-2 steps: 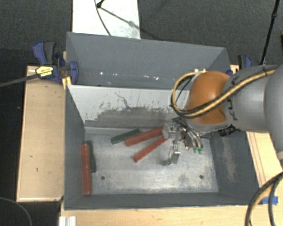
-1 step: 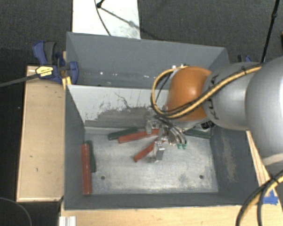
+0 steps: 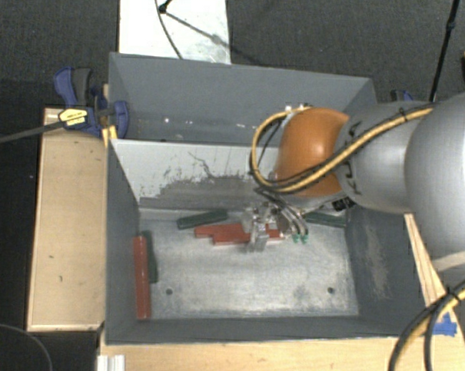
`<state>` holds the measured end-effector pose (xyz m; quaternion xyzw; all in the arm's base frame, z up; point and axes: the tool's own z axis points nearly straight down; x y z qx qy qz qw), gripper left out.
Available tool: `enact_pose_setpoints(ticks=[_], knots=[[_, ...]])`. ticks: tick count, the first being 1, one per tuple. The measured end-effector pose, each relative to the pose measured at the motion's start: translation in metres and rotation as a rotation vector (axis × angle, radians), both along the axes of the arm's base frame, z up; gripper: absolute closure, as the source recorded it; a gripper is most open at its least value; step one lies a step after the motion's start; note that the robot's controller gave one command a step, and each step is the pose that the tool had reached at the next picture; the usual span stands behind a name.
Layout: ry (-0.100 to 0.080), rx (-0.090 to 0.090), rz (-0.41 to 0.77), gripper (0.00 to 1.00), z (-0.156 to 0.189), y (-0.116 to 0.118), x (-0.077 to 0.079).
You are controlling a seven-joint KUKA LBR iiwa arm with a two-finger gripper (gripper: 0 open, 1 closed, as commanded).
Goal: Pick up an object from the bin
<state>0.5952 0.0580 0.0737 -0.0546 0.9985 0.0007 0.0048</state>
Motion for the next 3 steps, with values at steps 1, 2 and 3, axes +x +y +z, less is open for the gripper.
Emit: enact_pose_setpoints(ticks=[1,2,3], knots=[[-0.002,-0.001,0.058,1.00,0.161,0.007,-0.020],[0.006,-0.002,0.058,0.00,0.156,0.006,-0.021],[0.013,-0.003,0.313,0.00,0.033,-0.006,-0.022]])
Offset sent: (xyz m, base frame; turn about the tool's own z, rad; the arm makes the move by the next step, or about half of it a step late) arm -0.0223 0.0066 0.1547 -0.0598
